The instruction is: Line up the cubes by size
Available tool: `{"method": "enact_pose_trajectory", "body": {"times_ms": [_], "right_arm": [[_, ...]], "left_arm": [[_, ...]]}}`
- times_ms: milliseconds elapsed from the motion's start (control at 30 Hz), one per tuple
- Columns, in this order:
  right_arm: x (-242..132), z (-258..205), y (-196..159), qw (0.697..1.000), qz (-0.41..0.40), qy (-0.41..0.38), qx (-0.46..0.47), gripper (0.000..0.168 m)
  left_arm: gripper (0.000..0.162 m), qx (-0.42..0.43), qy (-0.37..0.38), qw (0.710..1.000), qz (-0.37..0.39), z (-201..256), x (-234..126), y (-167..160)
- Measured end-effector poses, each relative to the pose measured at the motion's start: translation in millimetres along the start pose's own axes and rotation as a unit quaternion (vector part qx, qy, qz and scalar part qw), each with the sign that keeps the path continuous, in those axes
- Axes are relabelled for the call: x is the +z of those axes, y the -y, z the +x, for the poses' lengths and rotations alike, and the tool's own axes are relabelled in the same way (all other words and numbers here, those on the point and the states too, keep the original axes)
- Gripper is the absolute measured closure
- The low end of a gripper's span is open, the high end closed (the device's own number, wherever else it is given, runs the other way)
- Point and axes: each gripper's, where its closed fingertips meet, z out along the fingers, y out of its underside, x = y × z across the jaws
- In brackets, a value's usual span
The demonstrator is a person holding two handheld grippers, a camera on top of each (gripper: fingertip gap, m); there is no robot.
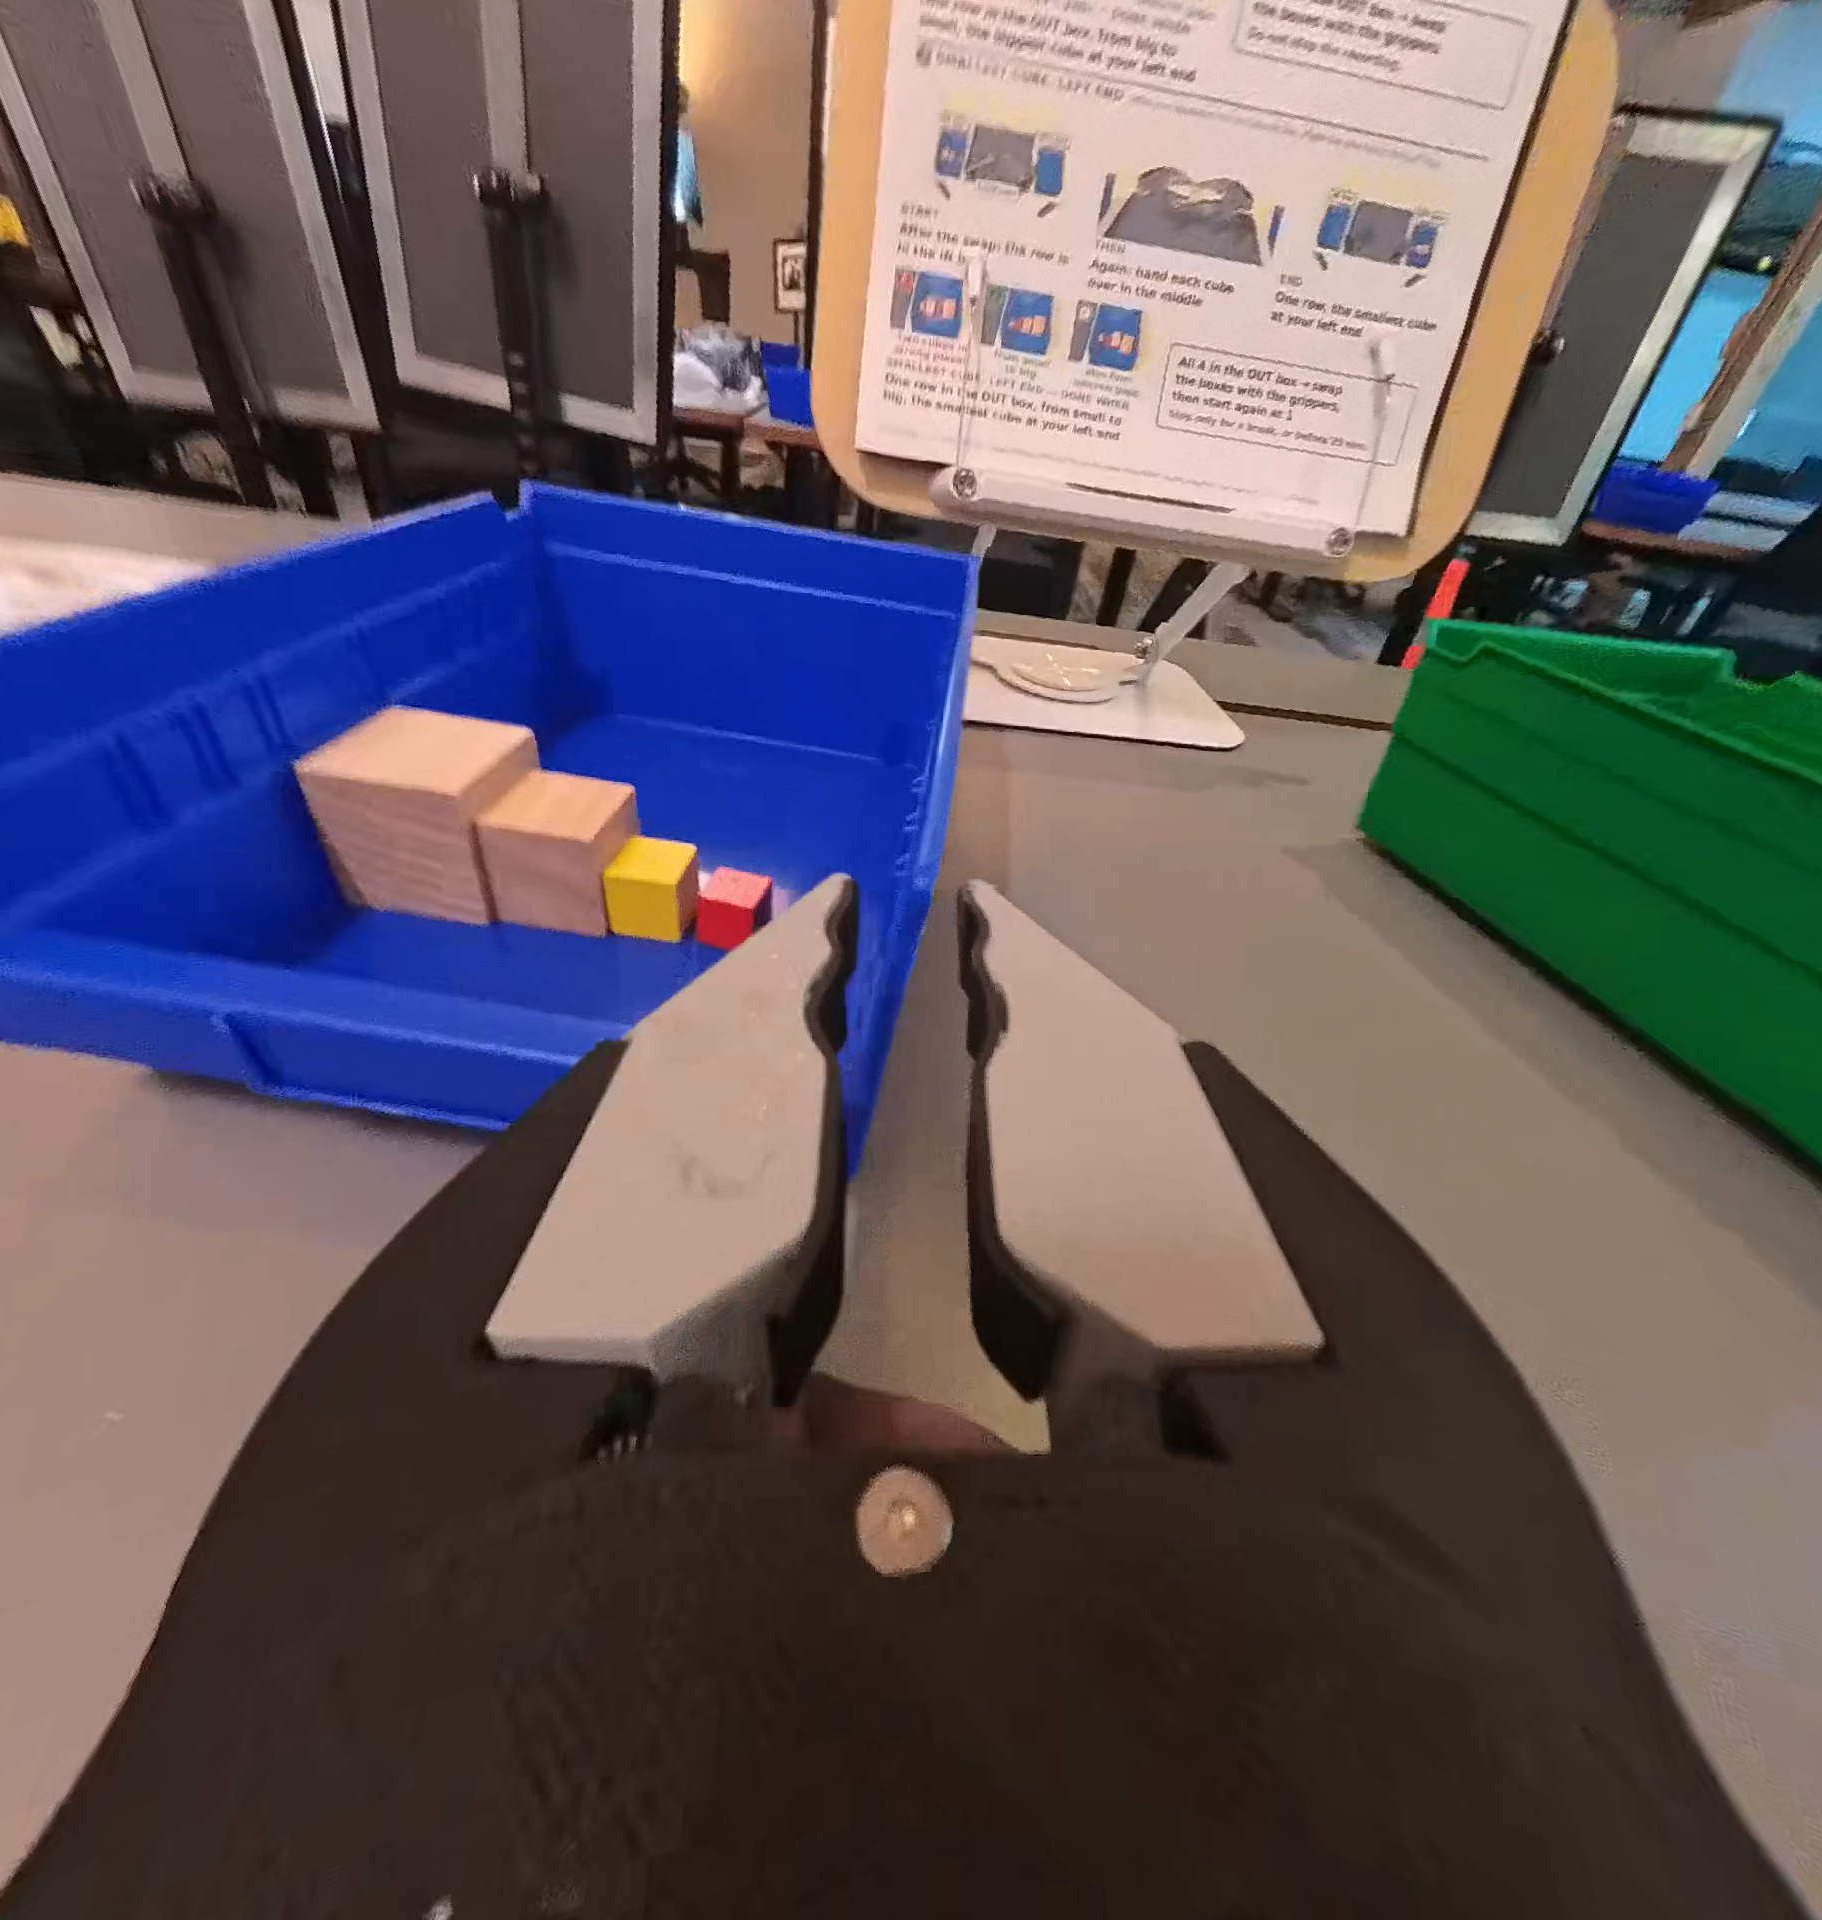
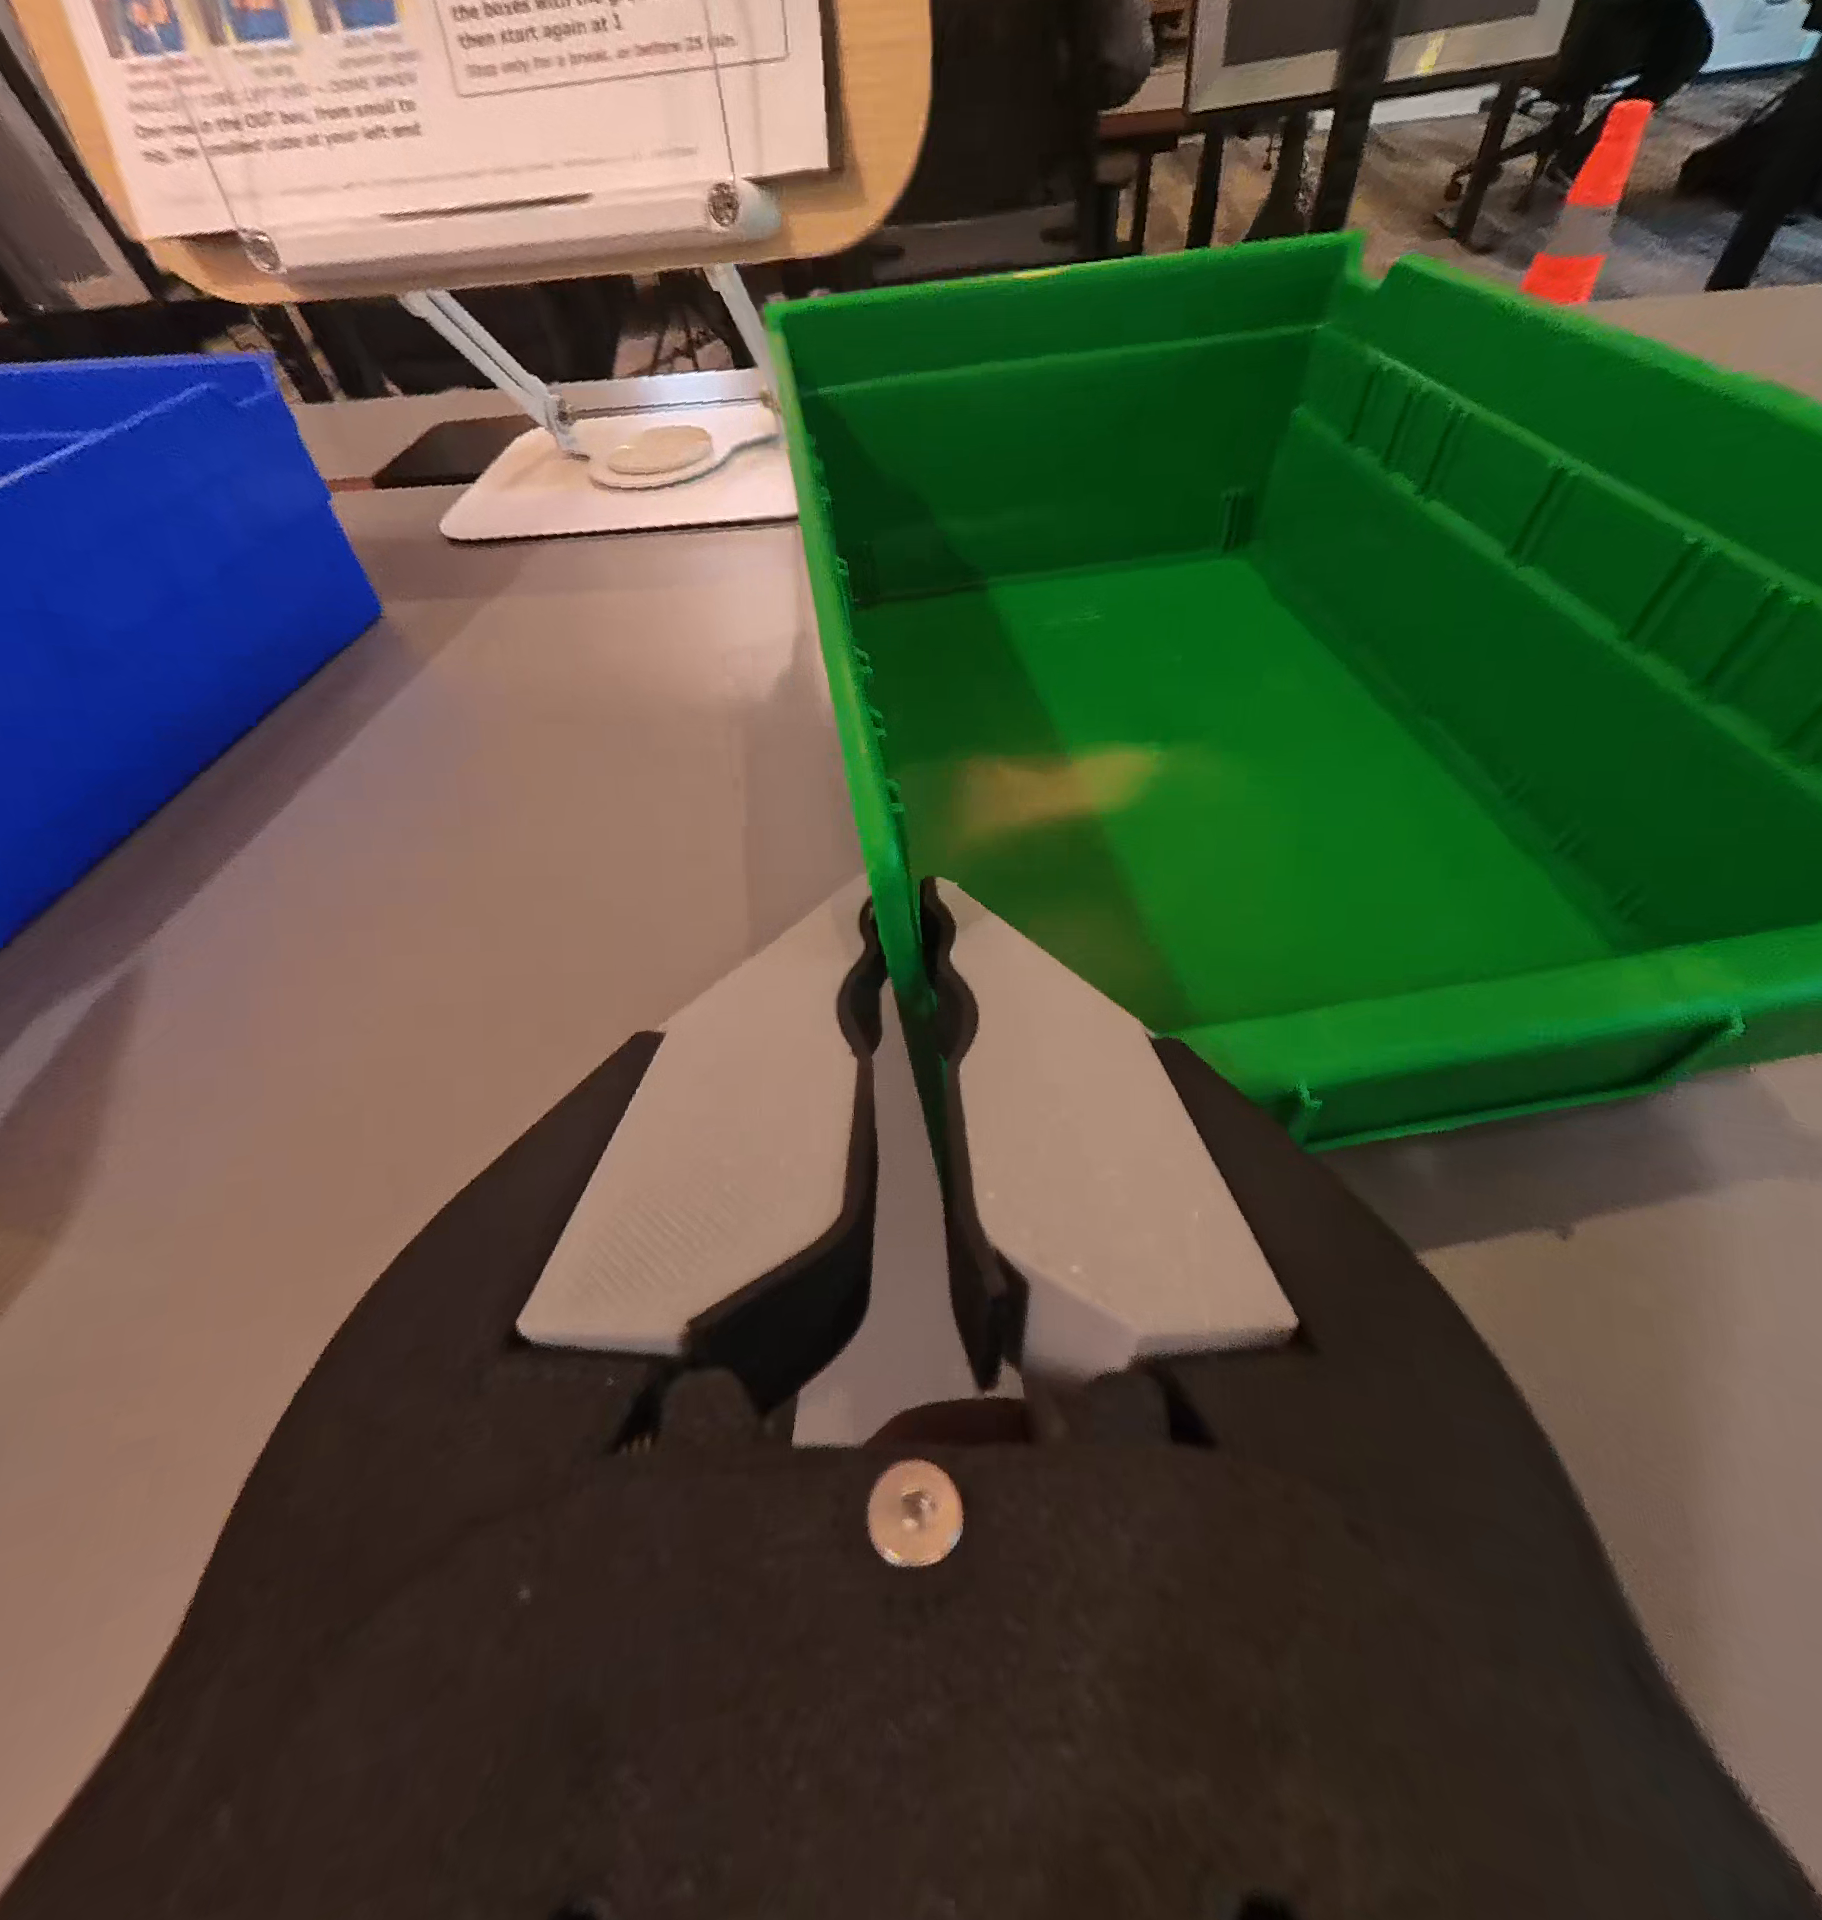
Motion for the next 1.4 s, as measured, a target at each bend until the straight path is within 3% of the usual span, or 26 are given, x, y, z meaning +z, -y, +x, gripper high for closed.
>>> {"method": "enact_pose_trajectory", "body": {"times_ms": [167, 367, 433, 533, 633, 767, 900, 967, 1067, 1267, 1400], "right_arm": [[-0.1, -2.8, 3.9, 0.999, 0.017, -0.038, 0.03, 0.167], [8.8, -14.4, 0.0, 1.0, -0.001, 0.001, -0.014, 0.16], [8.0, -3.6, 0.7, 1.0, -0.001, -0.004, -0.028, 0.143], [7.8, 13.2, -0.4, 0.999, -0.008, -0.024, -0.026, 0.155], [3.7, 9.5, 2.0, 1.0, -0.003, 0.001, -0.023, 0.146], [-31.0, -12.7, 30.6, 0.993, 0.088, 0.041, -0.06, 0.135], [-53.7, -77.8, 49.9, 0.971, 0.116, 0.141, -0.157, 0.12], [-44.0, -104.5, 44.4, 0.962, 0.08, 0.175, -0.194, 0.102], [-16.2, -132.3, 34.6, 0.949, 0.041, 0.212, -0.23, 0.092], [53.4, -149.4, 34.3, 0.94, 0.052, 0.211, -0.262, 0.092], [75.9, -149.6, 23.1, 0.938, 0.041, 0.212, -0.272, 0.094]], "left_arm": [[0.144, 0.055, -0.012, 0.998, 0.016, 7.9, -10.4, 16.2], [0.128, 0.116, -0.039, 0.992, 0.005, 20.9, -18.2, 17.7], [0.12, 0.112, -0.06, 0.992, -0.013, 24.6, -18.4, 12.2], [0.108, 0.108, -0.068, 0.991, -0.044, 21.9, -11.8, -1.8], [0.108, 0.126, -0.039, 0.989, -0.071, 4.8, 0.3, -17.3], [0.109, 0.142, -0.012, 0.986, -0.088, -12.5, 13.4, -24.0], [0.127, 0.11, -0.036, 0.987, -0.114, -7.9, 26.9, -29.6], [0.127, 0.098, -0.036, 0.986, -0.133, -8.9, 34.0, -36.0], [0.118, 0.071, -0.039, 0.989, -0.127, -10.9, 41.1, -33.2], [0.118, 0.065, -0.021, 0.992, -0.104, -10.2, 55.2, -25.8], [0.118, 0.091, -0.043, 0.99, -0.099, 4.5, 55.1, -24.9]]}}
